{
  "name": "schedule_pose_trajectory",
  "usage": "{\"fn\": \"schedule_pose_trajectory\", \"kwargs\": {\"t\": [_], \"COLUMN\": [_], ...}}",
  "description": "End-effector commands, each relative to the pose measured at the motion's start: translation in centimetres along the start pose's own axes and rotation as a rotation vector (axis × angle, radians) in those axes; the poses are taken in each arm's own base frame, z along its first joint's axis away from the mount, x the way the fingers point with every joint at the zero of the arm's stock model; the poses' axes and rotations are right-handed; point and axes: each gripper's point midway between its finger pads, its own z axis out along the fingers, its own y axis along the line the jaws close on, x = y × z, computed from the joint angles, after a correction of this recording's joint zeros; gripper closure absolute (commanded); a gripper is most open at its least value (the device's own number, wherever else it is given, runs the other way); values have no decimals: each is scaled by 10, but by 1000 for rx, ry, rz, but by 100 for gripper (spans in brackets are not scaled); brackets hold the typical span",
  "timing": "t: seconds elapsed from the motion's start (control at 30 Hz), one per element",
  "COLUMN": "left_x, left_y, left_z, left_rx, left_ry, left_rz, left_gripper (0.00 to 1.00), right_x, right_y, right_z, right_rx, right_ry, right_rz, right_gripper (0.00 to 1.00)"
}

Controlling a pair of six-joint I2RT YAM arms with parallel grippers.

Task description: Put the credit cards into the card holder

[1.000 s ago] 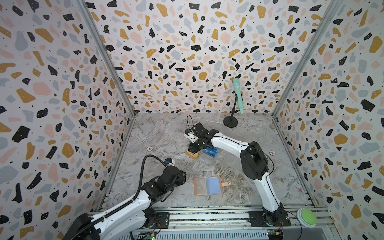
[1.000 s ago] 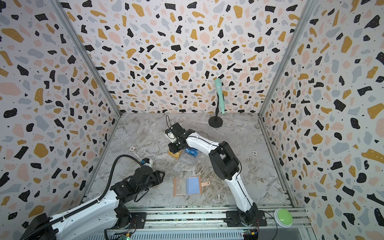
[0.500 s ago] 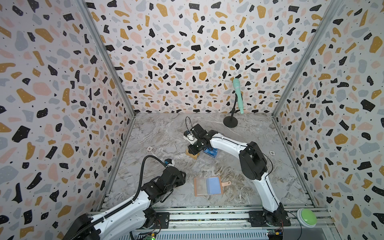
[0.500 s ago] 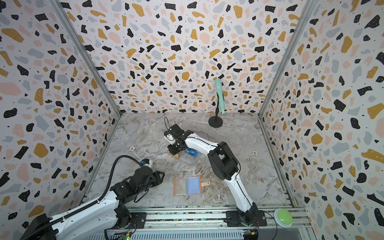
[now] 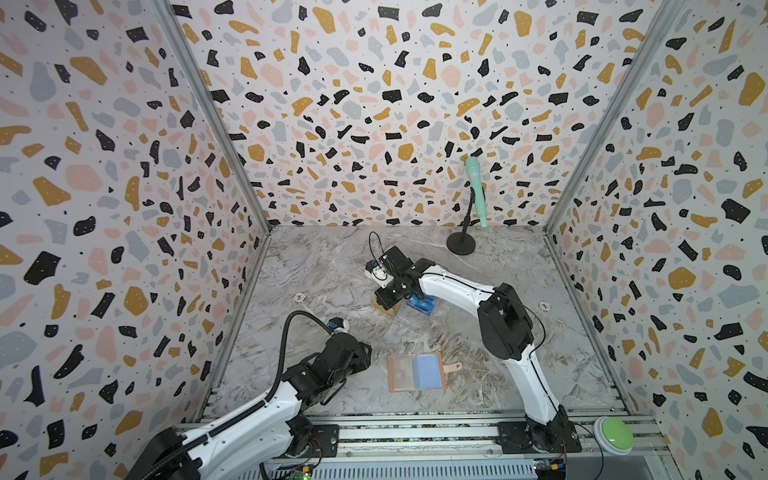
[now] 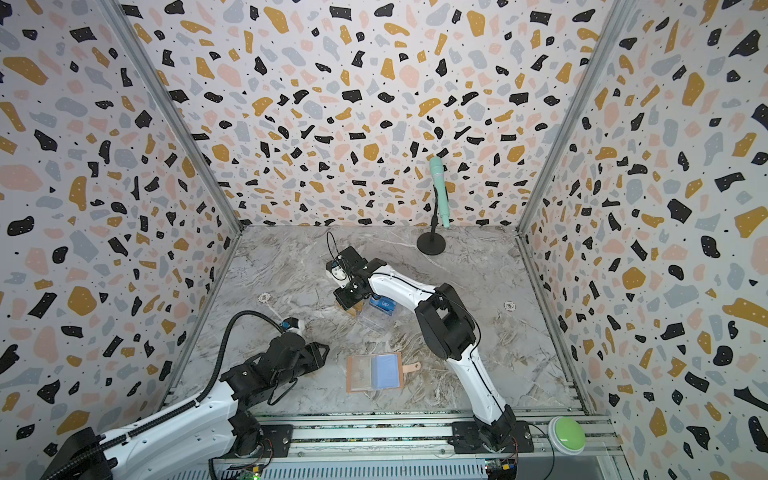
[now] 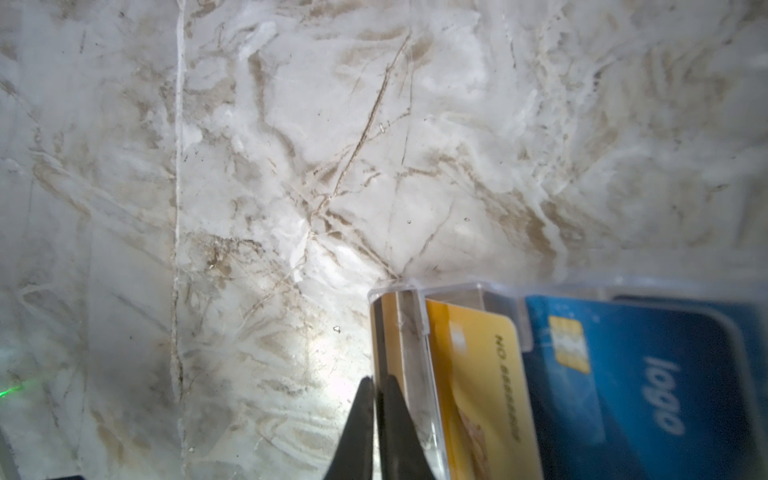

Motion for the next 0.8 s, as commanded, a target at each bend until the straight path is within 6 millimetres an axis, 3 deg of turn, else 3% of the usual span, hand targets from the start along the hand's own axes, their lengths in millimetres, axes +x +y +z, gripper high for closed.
{"fn": "schedule_pose_trajectory", "kwargs": {"t": [0.0, 0.17, 0.47, 0.77], "left_x": [-3, -6, -10, -21], "left_y": [-1, -3, -6, -13], "left_z": [0, -2, -3, -9], "left_rx": [4, 2, 2, -10], "left_ry": [-13, -20, -24, -43], "left_rz": [2, 1, 1, 5], "left_gripper": [53, 53, 53, 53], "right_x": [-8, -11, -18, -46], "right_y": [4, 4, 5, 13], "right_z": [-6, -8, -20, -63], "right_rx": [-8, -27, -38, -48], "right_ry": [-4, -10, -32, -131], "right_rz": [-35, -41, -47, -46], "right_gripper": [93, 100, 100, 100]}}
